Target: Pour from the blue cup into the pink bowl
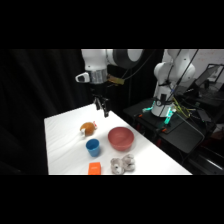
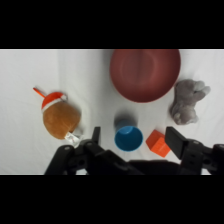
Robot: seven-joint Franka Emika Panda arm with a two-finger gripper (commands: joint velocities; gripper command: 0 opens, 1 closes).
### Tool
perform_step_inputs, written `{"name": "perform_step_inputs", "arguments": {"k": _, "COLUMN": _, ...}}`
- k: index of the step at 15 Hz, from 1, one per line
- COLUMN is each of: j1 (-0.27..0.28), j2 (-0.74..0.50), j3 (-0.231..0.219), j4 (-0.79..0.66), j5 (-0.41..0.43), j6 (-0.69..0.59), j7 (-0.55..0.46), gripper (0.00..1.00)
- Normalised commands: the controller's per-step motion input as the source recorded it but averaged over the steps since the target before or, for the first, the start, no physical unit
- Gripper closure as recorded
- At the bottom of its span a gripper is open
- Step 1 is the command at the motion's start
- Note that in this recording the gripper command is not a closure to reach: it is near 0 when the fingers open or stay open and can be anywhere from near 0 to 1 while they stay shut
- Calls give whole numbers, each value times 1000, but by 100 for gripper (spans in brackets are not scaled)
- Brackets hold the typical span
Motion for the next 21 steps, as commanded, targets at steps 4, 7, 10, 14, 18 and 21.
{"name": "perform_step_inputs", "arguments": {"k": 4, "j1": -13, "j2": 63, "j3": 33, "j4": 109, "j5": 36, "j6": -67, "j7": -6, "gripper": 0}}
{"name": "perform_step_inputs", "arguments": {"k": 7, "j1": 36, "j2": 149, "j3": 71, "j4": 258, "j5": 24, "j6": -33, "j7": 19, "gripper": 0}}
{"name": "perform_step_inputs", "arguments": {"k": 10, "j1": 67, "j2": 208, "j3": 85, "j4": 306, "j5": 1, "j6": 23, "j7": 75, "gripper": 0}}
{"name": "perform_step_inputs", "arguments": {"k": 14, "j1": 31, "j2": 255, "j3": 59, "j4": 250, "j5": 102, "j6": 197, "j7": 73, "gripper": 0}}
{"name": "perform_step_inputs", "arguments": {"k": 18, "j1": 34, "j2": 307, "j3": 16, "j4": 213, "j5": 61, "j6": 283, "j7": 168, "gripper": 0}}
{"name": "perform_step_inputs", "arguments": {"k": 21, "j1": 77, "j2": 351, "j3": 12, "j4": 247, "j5": 30, "j6": 225, "j7": 223, "gripper": 0}}
